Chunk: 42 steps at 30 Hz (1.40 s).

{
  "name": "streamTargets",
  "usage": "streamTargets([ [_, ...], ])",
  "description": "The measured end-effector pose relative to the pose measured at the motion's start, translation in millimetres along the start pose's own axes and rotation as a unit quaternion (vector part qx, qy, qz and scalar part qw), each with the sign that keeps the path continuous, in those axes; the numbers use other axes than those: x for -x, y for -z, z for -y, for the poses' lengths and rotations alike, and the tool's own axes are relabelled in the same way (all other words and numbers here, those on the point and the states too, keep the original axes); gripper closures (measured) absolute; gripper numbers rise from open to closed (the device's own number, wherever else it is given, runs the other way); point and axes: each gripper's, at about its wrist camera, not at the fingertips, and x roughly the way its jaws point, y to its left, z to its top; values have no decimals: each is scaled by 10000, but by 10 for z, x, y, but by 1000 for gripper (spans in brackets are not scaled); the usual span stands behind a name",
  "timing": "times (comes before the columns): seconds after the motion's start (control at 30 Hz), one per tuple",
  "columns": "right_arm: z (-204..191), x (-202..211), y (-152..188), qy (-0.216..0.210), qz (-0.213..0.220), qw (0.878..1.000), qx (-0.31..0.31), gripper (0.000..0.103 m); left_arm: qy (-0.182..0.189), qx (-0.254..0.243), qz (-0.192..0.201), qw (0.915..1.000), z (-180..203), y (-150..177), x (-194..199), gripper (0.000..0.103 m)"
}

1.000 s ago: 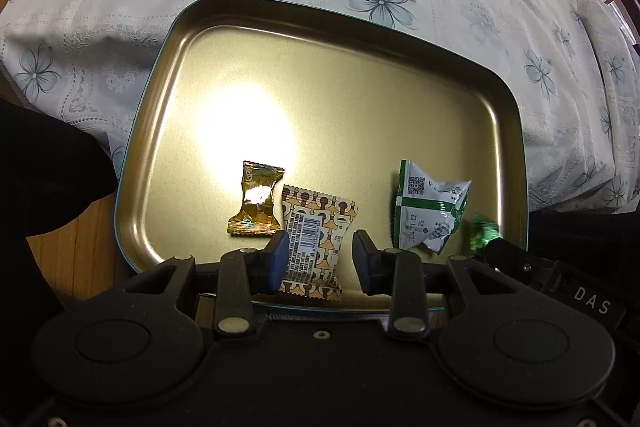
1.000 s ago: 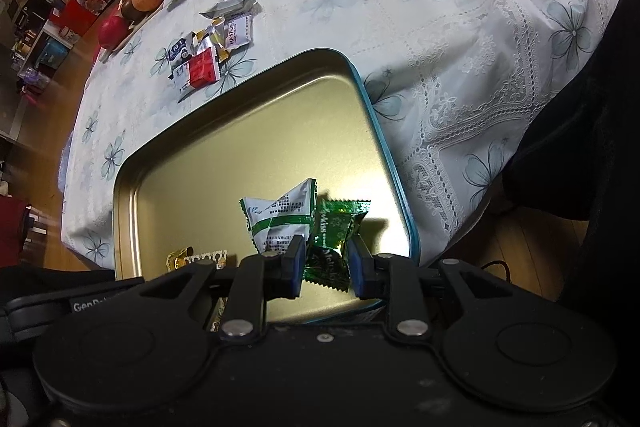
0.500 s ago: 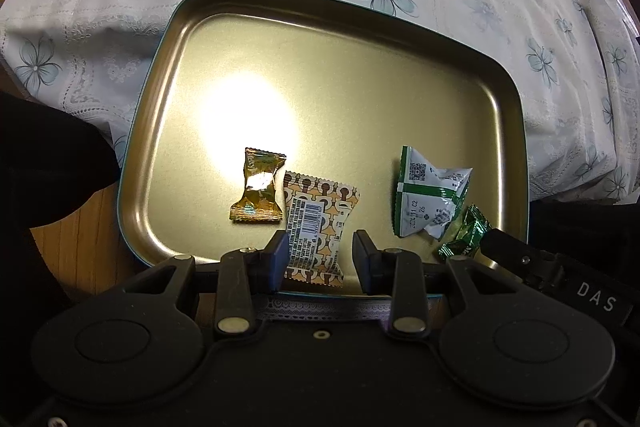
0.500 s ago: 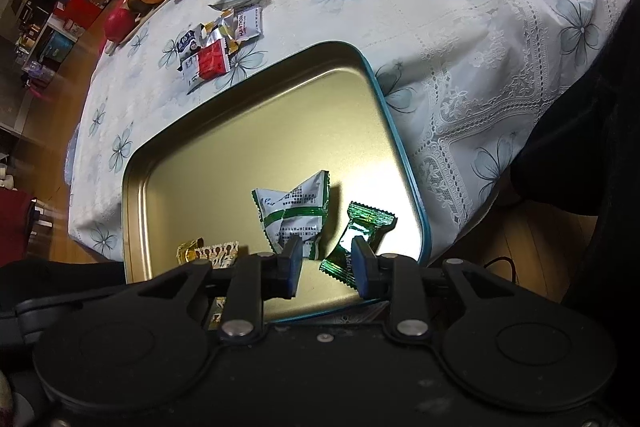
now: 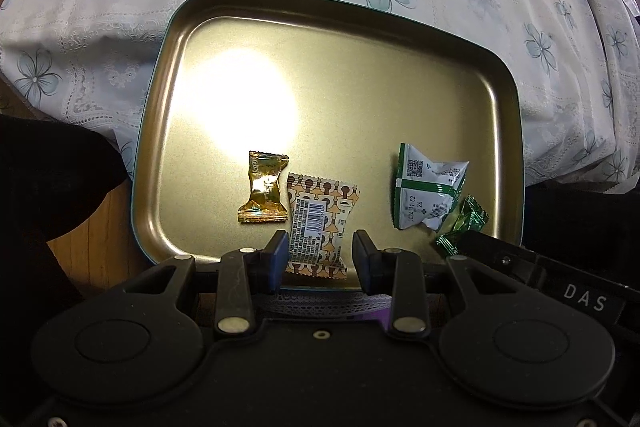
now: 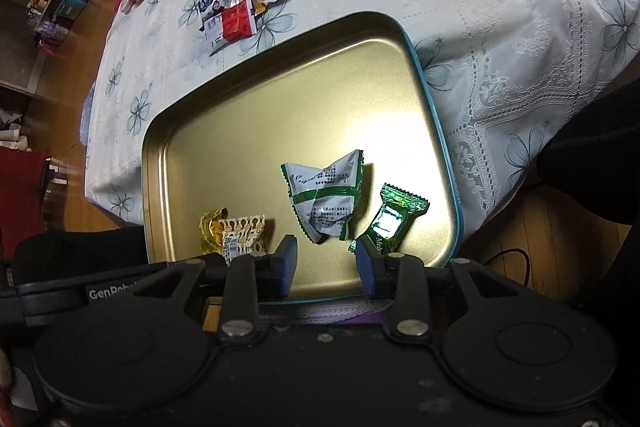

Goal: Organize snacks
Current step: 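Open the left tool to release the biscuit while the right tool releases the green candy, then move both open tools from the tray back to the snack pile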

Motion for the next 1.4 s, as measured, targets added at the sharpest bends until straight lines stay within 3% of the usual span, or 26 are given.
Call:
streamTargets([
  [0.4,-288,-104,-280,139,-789,9955,515,64,-143,-268,-380,9988,18,-265,82,59],
  [0.57,-442,-90,-510,225,-878,9931,750,63,-313,-340,-264,9986,6,-493,166,59],
  [1.0,-722,-191,-1402,483,-629,9924,939,60,-531,-158,35,9985,-142,-1293,160,59],
  [1.4,-741,-537,-2235,596,-236,9971,410,60,-388,443,346,9977,-239,-2019,37,59],
])
